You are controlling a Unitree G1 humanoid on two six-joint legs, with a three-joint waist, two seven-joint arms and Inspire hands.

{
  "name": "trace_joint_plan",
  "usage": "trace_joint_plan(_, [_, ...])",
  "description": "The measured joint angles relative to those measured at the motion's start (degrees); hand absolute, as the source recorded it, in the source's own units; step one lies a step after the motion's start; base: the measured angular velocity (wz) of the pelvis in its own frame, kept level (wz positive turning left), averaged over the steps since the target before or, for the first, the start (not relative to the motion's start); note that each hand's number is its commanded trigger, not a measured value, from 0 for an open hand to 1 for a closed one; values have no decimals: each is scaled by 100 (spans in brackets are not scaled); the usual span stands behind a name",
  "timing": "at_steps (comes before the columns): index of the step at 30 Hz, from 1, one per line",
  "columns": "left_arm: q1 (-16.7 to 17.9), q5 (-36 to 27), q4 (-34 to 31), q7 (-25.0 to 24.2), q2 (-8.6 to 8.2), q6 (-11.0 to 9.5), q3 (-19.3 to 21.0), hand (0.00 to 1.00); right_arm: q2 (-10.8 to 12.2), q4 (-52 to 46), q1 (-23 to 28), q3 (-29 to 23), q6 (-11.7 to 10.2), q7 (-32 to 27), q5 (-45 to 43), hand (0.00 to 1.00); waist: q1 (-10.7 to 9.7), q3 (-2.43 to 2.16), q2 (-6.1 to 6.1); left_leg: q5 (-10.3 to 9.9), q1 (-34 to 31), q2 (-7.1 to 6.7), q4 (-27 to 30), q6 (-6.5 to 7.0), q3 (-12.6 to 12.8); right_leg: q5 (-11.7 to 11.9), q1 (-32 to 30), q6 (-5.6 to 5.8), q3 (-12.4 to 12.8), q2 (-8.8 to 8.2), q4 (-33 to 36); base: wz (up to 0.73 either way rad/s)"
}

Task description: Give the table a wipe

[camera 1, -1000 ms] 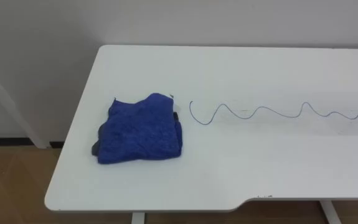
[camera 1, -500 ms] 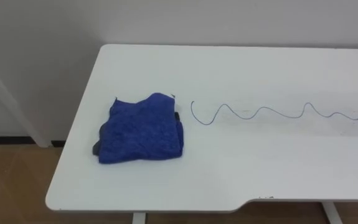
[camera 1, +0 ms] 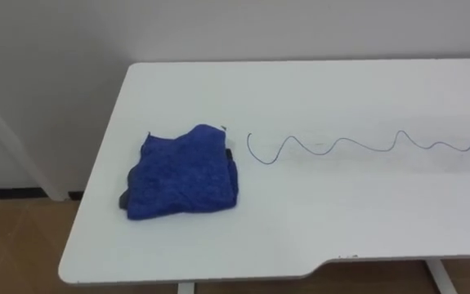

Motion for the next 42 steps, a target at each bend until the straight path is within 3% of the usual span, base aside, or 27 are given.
trace_joint_plan(3, [1, -7, -73, 1, 14, 0, 238, 0, -19, -155, 173, -635, 5, -427, 473, 0, -121, -18, -4, 1, 0, 0, -2, 0, 68, 0, -18, 0, 53, 2, 11, -12])
trace_joint_plan(6, [-25, -65, -150, 1, 92, -1, 367, 0, -55, -653, 247, -1228, 15, -843, 522, 0, -256, -7, -67, 1, 2, -6, -7, 1, 158, -1, -53, 2, 47, -11, 17, -19])
trace_joint_plan(9, [-161, -57, -161, 1, 260, -7, 412, 0, -248, -1293, 0, -1345, 11, -1348, 338, 0, -227, -16, -193, 1, -143, -9, 40, 2, 273, -1, -206, 1, 94, -14, 25, -21])
trace_joint_plan(12, [-203, -34, -235, 1, 358, -98, 413, 0, -570, -2099, -331, -1339, -13, -1719, -597, 0, -161, -20, -256, 7, -197, -5, 47, -8, 353, 15, -341, 2, 170, -3, 119, -16])
trace_joint_plan(15, [-264, -67, -239, 0, 447, -131, 405, 0, -917, -3009, -700, -1044, -148, -2015, -1571, 0, -37, -24, -296, 30, -259, -2, 60, 6, 412, 27, -442, 0, 164, -1, 113, -9])
trace_joint_plan(17, [-265, -55, -239, 0, 551, -182, 311, 0, -1091, -3547, -925, -809, -253, -2053, -2076, 0, 92, -30, -388, 40, -225, 8, 54, 7, 403, 28, -462, -3, 157, 13, 118, 2])
trace_joint_plan(21, [-193, -51, -407, -22, 695, -219, 228, 0, -1157, -4507, -1162, -505, -299, -1907, -2999, 0, 138, -40, -499, 51, -290, 13, 42, 1, 197, 28, -435, -3, -59, 1, 112, 22])
trace_joint_plan(23, [-180, -47, -561, -44, 728, -231, 174, 0, -1169, -5288, -1171, -294, -287, -1713, -3414, 0, 240, -20, -588, 69, -322, 10, 19, -2, 106, 29, -450, -4, -141, -3, 104, 22])
trace_joint_plan(26, [-203, -65, -563, -57, 745, -264, -149, 0, -1273, -6150, -1226, 413, -412, -1553, -4108, 0, 398, -5, -566, 69, -302, 7, 10, -1, 2, 30, -438, -5, -167, 3, 91, -3])
trace_joint_plan(28, [-231, -65, -567, -73, 750, -319, -270, 0, -1277, -6320, -1235, 709, -512, -1413, -4433, 0, 467, -33, -586, 69, -285, 5, -4, -2, -122, 30, -404, -5, -206, 7, 95, 16])
trace_joint_plan(32, [-240, -56, -570, -182, 750, -416, -290, 0, -1277, -6465, -1461, 1228, -516, -999, -4935, 0, 663, -29, -569, 69, -271, -2, -25, -1, -325, 30, -364, -5, -326, 2, 97, 12])
trace_joint_plan(34, [-248, -52, -571, -183, 764, -415, -391, 0, -1277, -6481, -1581, 1475, -519, -874, -5066, 0, 692, -13, -531, 70, -269, -6, -56, 0, -591, 30, -375, -5, -425, 5, 138, 19])
trace_joint_plan(36, [-358, -13, -575, -181, 747, -419, -557, 0, -1277, -6480, -1727, 1749, -509, -663, -5245, 0, 826, 27, -466, 121, -241, 62, -69, 29, -1148, 0, -686, -20, -525, 29, 654, 3])
trace_joint_plan(37, [-375, -11, -576, -181, 744, -429, -587, 0, -1275, -6480, -1774, 1843, -523, -586, -5364, 0, 886, 51, -421, 129, -214, 120, -77, 34, -1376, -134, -853, -72, -487, 88, 849, -34])
trace_joint_plan(38, [-392, -13, -579, -180, 811, -456, -600, 0, -1265, -6494, -1909, 2107, -571, -463, -5649, 0, 967, 25, -472, 124, -238, 168, -57, 26, -1710, -43, -1094, -193, -185, 251, 408, -40])
trace_joint_plan(39, [-403, -13, -575, -180, 862, -458, -602, 0, -1267, -6532, -1987, 2262, -593, -421, -5820, 0, 983, 4, -555, 101, -299, 141, -41, -11, -1746, 338, -1178, -308, -148, 285, 85, -7])
trace_joint_plan(40, [-488, -13, -449, -186, 852, -452, -647, 0, -1322, -6548, -2000, 2502, -649, -409, -6058, 0, 864, 5, -476, 58, -322, 253, -33, -167, -1716, 490, -1075, -362, -414, 326, 107, 52])
trace_joint_plan(41, [-539, -14, -388, -200, 849, -452, -785, 0, -1359, -6543, -1987, 2697, -600, -389, -6149, 0, 754, 7, -481, 64, -303, 299, -61, -317, -1397, 490, -946, -363, -467, 309, 107, 78])
trace_joint_plan(42, [-607, -14, -387, -228, 851, -452, -875, 0, -1356, -6543, -1975, 2747, -580, -377, -6196, 0, 730, 11, -487, 82, -305, 298, -81, -355, -1224, 490, -886, -363, -396, 296, 106, 85])
